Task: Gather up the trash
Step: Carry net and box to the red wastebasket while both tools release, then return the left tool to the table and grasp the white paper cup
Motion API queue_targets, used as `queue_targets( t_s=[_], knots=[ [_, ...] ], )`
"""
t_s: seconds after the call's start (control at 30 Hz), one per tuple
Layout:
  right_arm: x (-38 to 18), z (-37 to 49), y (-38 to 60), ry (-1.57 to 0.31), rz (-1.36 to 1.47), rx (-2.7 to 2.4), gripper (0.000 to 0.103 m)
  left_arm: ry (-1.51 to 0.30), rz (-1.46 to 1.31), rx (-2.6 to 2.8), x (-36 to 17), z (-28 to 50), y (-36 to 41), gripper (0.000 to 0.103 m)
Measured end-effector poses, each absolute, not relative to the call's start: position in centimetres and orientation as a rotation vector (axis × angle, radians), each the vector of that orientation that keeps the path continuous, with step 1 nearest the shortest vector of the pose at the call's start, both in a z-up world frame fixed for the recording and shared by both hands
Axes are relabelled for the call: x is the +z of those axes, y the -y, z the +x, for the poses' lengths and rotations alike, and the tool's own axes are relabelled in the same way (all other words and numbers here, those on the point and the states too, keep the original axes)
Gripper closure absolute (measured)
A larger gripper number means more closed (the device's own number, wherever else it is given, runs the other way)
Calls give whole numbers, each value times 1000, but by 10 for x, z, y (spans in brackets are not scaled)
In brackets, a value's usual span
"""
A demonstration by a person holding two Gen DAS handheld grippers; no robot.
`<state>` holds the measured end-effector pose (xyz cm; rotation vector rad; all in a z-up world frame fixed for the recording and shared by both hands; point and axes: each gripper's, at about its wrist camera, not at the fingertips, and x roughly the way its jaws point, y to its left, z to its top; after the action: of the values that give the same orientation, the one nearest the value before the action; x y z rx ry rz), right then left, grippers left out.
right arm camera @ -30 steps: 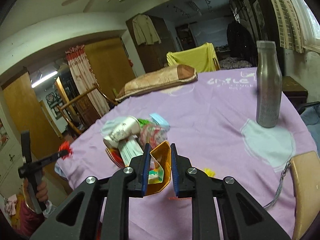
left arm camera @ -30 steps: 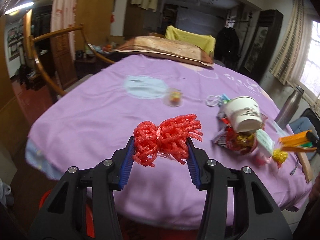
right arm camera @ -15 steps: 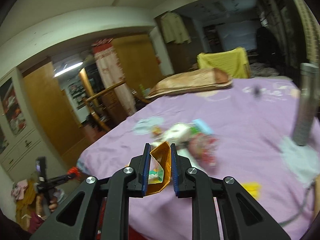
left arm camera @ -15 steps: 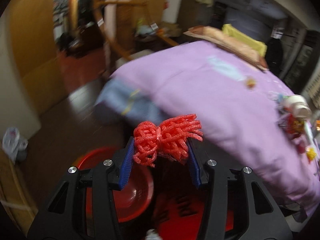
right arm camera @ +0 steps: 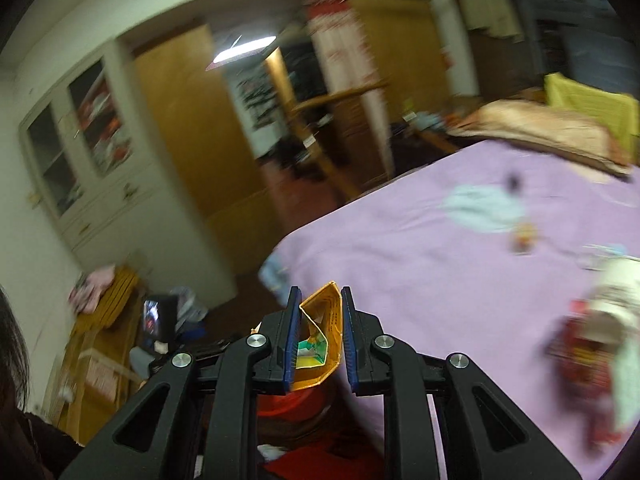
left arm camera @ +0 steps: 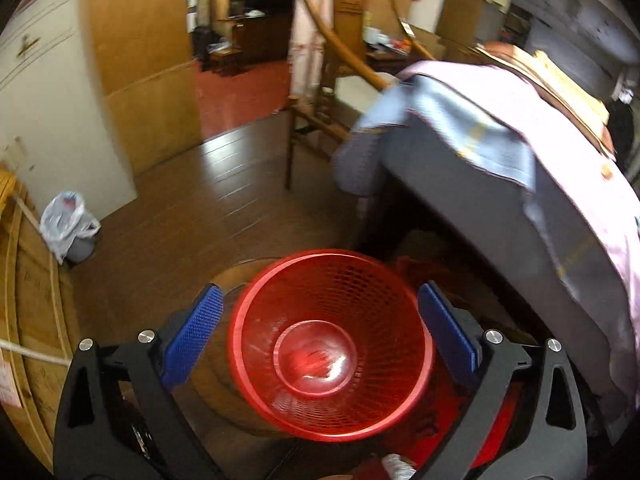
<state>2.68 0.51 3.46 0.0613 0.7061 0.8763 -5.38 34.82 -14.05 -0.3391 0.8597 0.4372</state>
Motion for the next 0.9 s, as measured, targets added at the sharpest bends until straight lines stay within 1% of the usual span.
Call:
queue_targets(
  t_s=[0.13, 0.23, 0.27, 0.3, 0.4, 0.53, 0.57, 0.63, 0.7, 0.73, 0.8, 0.83, 0.87, 0.9],
  knots=[
    [0, 31, -90, -821, -24, 995, 83, -848, -344, 552, -146, -73, -375, 7],
    [-31, 34, -146, -912, -69, 1062, 79, -850, -342, 607, -150, -84, -389, 7],
    [-41, 33, -161, -932, -83, 1077, 64, -852, -345, 614, -151, -86, -393, 7],
    [-49, 34, -173, -942, -97, 1079, 53, -853, -346, 618, -151, -89, -395, 7],
    [-59, 33, -195, -930, -126, 1069, 52, -854, -352, 626, -151, -91, -401, 7],
    [-53, 37, -180, -901, -116, 1049, 52, -845, -354, 619, -149, -90, -400, 7],
    [-49, 38, -174, -888, -109, 1031, 51, -843, -355, 612, -148, -90, -399, 7],
    [-42, 41, -158, -864, -83, 1000, 47, -840, -349, 600, -144, -86, -393, 7],
    [-36, 43, -138, -827, -69, 956, 32, -837, -330, 590, -138, -82, -383, 7],
    [-34, 43, -133, -807, -68, 938, 29, -834, -323, 584, -135, -79, -379, 7],
    [-26, 40, -113, -756, -65, 899, 18, -820, -305, 565, -125, -75, -366, 7],
    [-20, 37, -99, -723, -60, 873, 15, -815, -300, 555, -121, -73, -361, 7],
    [-15, 34, -89, -699, -55, 852, 8, -808, -293, 542, -116, -72, -354, 7],
    [-9, 30, -74, -665, -45, 823, 5, -802, -287, 530, -111, -71, -348, 7]
  ],
)
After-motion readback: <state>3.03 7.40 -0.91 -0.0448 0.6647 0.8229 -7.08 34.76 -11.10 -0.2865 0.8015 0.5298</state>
